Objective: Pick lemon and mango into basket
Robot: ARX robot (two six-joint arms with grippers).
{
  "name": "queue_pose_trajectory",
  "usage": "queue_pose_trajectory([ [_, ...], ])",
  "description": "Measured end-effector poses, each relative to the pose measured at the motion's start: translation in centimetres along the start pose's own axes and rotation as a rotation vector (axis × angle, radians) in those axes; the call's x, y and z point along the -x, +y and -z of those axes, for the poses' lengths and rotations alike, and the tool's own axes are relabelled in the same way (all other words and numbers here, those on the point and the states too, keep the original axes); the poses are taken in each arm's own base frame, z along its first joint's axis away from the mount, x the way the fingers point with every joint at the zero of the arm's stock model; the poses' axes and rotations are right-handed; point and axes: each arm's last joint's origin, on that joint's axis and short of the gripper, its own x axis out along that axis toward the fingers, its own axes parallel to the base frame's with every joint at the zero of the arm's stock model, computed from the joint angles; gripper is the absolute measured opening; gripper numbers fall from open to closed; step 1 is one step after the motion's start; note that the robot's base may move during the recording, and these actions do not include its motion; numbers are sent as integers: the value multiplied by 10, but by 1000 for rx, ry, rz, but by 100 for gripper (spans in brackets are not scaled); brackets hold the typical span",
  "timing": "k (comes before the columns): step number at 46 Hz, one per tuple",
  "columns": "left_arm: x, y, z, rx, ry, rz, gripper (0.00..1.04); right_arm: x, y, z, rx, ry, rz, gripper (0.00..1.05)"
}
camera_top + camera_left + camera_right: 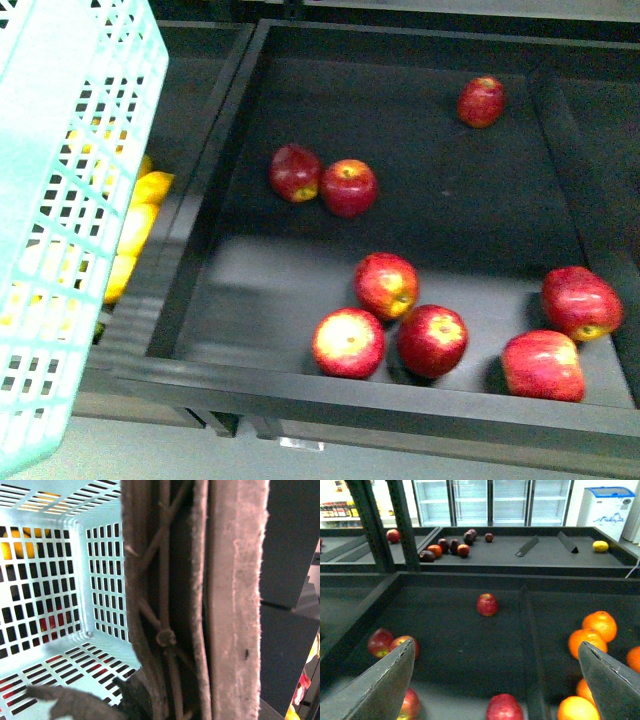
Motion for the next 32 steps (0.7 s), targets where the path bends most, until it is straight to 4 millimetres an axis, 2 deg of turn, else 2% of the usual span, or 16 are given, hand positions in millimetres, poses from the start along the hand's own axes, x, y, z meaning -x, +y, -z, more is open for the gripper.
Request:
queue_pose_trajectory([
  [32, 0, 0, 0, 2, 3, 0, 14, 0, 0, 0, 0, -1, 1, 96],
])
